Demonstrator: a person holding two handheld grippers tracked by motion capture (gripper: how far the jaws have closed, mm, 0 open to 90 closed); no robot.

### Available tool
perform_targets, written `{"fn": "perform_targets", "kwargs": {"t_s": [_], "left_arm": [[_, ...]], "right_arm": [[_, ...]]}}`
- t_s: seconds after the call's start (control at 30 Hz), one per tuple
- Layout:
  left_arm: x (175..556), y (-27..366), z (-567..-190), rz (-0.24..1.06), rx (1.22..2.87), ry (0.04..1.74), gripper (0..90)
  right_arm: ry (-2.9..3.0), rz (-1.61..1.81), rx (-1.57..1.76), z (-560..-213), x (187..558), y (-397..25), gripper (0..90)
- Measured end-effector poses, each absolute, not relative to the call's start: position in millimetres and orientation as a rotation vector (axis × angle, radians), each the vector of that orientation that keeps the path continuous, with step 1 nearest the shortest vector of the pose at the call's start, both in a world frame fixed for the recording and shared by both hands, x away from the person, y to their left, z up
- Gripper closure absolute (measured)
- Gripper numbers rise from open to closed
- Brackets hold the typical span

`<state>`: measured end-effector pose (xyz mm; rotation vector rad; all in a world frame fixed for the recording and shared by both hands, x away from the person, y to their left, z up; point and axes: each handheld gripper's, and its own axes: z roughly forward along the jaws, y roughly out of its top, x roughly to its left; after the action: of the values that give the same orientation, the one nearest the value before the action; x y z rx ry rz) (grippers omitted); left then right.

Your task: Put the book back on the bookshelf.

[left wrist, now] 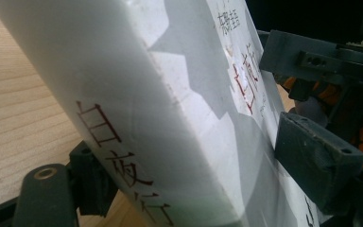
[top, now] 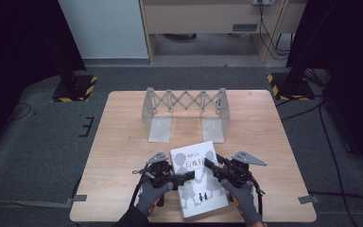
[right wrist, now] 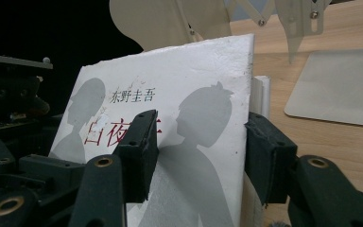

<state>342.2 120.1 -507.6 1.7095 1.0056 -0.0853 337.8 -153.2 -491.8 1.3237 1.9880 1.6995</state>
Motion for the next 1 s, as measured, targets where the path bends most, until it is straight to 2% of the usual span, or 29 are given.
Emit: {"fn": "perform_targets", "kwargs": {"t_s": [0.3, 0.63, 0.87, 0.93, 1.0], "left_arm": [[348, 118, -512, -0.106, 1.717, 1.001, 14.4], [352, 119, -514, -0.139, 1.706, 0.996, 15.8], [353, 118, -516, -0.133, 1.715, 0.971, 13.1], [354, 113, -519, -0.184, 1.706, 0.951, 13.9], [351, 111, -518, -0.153, 1.719, 0.961, 15.3]], "right_arm": [[1.991, 1.697, 1.328, -493, 339, -154, 50.9], [1.988, 1.699, 1.347, -495, 341, -156, 51.3], [1.983, 1.703, 1.367, -495, 342, -157, 51.9], [1.991, 1.709, 1.368, -496, 343, -158, 52.5], [2.002, 1.721, 1.375, -495, 342, -156, 52.5]]}}
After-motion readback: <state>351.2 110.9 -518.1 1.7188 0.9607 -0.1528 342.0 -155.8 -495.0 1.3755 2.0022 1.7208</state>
